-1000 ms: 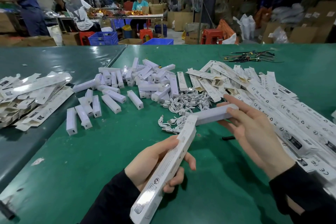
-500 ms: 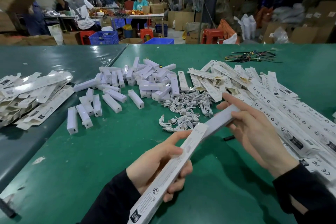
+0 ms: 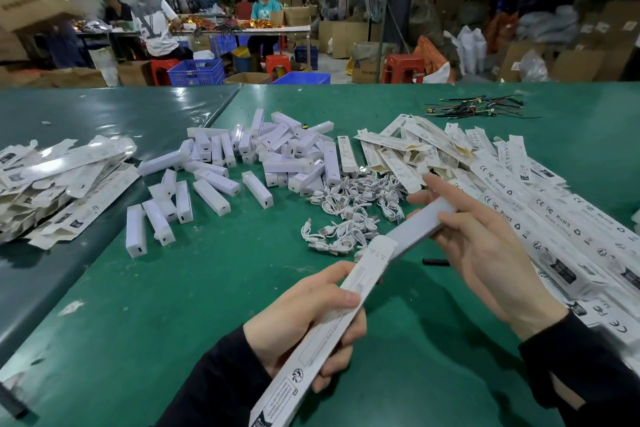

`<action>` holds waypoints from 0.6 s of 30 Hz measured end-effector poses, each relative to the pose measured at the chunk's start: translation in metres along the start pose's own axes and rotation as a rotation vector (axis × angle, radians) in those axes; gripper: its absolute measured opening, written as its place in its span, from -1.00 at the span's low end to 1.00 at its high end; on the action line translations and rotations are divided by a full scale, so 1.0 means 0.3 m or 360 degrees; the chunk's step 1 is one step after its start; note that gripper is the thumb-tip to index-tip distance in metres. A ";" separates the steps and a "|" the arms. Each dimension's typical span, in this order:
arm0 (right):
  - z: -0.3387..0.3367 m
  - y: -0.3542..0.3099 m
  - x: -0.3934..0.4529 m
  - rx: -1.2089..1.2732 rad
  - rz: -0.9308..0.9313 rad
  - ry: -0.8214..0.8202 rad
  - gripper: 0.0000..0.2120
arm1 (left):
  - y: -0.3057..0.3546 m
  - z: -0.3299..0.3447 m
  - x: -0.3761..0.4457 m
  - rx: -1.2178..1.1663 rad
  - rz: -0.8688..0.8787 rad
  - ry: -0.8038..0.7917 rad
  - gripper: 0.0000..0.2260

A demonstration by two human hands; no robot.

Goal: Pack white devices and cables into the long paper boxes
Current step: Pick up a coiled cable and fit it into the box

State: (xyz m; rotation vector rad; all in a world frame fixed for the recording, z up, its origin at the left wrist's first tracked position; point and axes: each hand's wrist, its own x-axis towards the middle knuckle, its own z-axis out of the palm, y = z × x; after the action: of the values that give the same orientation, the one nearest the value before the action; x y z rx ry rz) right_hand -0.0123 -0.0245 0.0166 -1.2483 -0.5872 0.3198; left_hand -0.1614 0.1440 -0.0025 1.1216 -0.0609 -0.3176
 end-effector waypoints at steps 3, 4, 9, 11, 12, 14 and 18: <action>-0.003 -0.002 0.002 -0.0021 -0.0043 0.0035 -0.57 | -0.004 0.004 0.001 0.0002 0.0004 0.0000 -0.66; -0.003 -0.001 0.002 -0.0036 -0.0052 0.0038 -0.57 | -0.005 0.004 0.002 0.0004 0.0000 -0.0002 -0.66; -0.001 0.000 -0.005 -0.0018 -0.0058 -0.0033 -0.56 | -0.002 0.007 0.005 -0.0072 0.0014 0.0005 -0.59; 0.001 -0.002 -0.008 -0.0008 -0.0052 -0.0078 -0.55 | 0.000 0.004 0.005 -0.0108 0.0035 -0.0018 -0.59; 0.003 -0.003 -0.009 -0.0006 -0.0042 -0.0101 -0.55 | -0.001 0.003 0.005 -0.0107 0.0035 -0.0039 -0.60; 0.008 -0.001 -0.011 -0.0014 -0.0012 -0.0147 -0.53 | -0.006 0.000 0.004 -0.0115 0.0022 -0.0109 -0.61; 0.005 -0.014 -0.014 0.0046 0.0110 -0.0362 -0.53 | -0.018 -0.005 0.006 -0.0166 0.0007 -0.0268 -0.58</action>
State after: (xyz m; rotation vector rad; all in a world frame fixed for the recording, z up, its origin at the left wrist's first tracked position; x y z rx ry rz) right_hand -0.0168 -0.0269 0.0198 -1.2144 -0.7323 0.5315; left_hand -0.1605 0.1427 -0.0083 0.9896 -0.1933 -0.4063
